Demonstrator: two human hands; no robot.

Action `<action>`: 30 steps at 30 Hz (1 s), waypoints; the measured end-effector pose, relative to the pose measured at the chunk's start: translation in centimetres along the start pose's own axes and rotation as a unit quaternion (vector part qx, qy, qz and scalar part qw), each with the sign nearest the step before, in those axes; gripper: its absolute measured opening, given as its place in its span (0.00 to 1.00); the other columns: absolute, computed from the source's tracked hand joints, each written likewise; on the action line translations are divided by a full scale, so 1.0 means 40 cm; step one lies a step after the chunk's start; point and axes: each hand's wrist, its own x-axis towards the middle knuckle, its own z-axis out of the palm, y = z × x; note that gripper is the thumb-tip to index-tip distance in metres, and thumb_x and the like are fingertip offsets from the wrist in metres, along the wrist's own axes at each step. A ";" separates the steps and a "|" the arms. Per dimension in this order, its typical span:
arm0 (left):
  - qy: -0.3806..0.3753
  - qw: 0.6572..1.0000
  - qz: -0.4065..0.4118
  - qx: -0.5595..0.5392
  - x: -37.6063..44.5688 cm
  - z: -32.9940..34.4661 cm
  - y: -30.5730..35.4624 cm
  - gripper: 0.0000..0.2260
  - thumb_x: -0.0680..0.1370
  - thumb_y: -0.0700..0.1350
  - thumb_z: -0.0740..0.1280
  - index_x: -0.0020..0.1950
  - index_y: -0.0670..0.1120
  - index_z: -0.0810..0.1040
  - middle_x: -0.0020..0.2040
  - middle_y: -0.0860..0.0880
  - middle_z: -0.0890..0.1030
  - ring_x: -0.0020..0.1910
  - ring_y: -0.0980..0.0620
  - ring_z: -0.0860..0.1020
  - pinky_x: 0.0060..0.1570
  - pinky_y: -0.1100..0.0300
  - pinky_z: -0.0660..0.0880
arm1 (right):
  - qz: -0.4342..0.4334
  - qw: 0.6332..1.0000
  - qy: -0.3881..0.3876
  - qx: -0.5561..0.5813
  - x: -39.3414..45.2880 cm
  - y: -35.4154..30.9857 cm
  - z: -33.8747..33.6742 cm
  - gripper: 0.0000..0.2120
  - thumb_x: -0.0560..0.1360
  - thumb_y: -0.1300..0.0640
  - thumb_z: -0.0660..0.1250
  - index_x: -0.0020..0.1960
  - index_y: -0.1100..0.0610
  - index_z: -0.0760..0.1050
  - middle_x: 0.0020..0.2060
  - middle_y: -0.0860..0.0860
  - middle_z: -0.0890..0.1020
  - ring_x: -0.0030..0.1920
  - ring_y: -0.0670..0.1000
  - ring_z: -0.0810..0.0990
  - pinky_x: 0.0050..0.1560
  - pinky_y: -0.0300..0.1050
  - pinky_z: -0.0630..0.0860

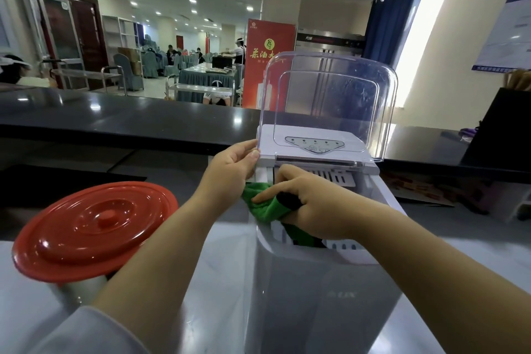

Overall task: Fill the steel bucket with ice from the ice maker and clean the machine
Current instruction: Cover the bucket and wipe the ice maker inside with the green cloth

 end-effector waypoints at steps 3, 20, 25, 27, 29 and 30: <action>0.000 1.000 -0.008 0.025 -0.021 0.008 0.004 0.13 0.81 0.41 0.60 0.65 0.44 0.73 0.59 0.46 0.80 0.60 0.48 0.77 0.63 0.48 0.72 | -0.014 0.998 -0.026 0.060 -0.033 -0.011 0.001 0.12 0.74 0.60 0.69 0.57 0.54 0.80 0.44 0.40 0.70 0.48 0.46 0.74 0.58 0.44 0.73; 0.100 0.993 -0.028 0.047 -0.164 0.067 0.011 0.10 0.80 0.38 0.61 0.56 0.49 0.79 0.47 0.55 0.83 0.46 0.60 0.81 0.49 0.65 0.77 | -0.068 0.985 0.004 -0.160 -0.164 0.040 0.010 0.22 0.76 0.44 0.63 0.69 0.45 0.70 0.49 0.47 0.66 0.51 0.49 0.66 0.54 0.48 0.70; 0.147 0.986 -0.026 0.072 -0.205 0.098 0.011 0.13 0.79 0.39 0.64 0.62 0.41 0.77 0.56 0.47 0.81 0.56 0.51 0.79 0.57 0.59 0.74 | -0.106 0.960 0.060 -0.251 -0.202 0.051 0.042 0.37 0.71 0.27 0.45 0.73 0.45 0.60 0.50 0.47 0.60 0.53 0.50 0.60 0.56 0.47 0.62; 0.164 0.982 -0.017 0.090 -0.219 0.112 0.012 0.14 0.78 0.39 0.65 0.63 0.40 0.77 0.56 0.48 0.80 0.56 0.52 0.78 0.55 0.63 0.73 | -0.096 0.960 0.081 -0.251 -0.217 0.063 0.050 0.38 0.70 0.28 0.40 0.73 0.45 0.61 0.49 0.46 0.59 0.52 0.49 0.59 0.56 0.48 0.61; 0.177 0.976 -0.005 0.126 -0.234 0.128 0.010 0.15 0.77 0.40 0.67 0.64 0.41 0.76 0.58 0.48 0.80 0.56 0.53 0.77 0.57 0.62 0.73 | -0.071 0.961 0.115 -0.242 -0.228 0.086 0.061 0.35 0.72 0.31 0.40 0.70 0.44 0.65 0.49 0.45 0.58 0.52 0.50 0.60 0.57 0.50 0.63; 0.181 0.972 0.001 0.152 -0.239 0.135 0.006 0.17 0.76 0.41 0.68 0.65 0.41 0.75 0.60 0.47 0.79 0.58 0.53 0.77 0.59 0.60 0.72 | -0.057 0.960 0.138 -0.236 -0.235 0.101 0.065 0.33 0.72 0.32 0.42 0.68 0.45 0.69 0.48 0.45 0.59 0.53 0.51 0.62 0.57 0.51 0.65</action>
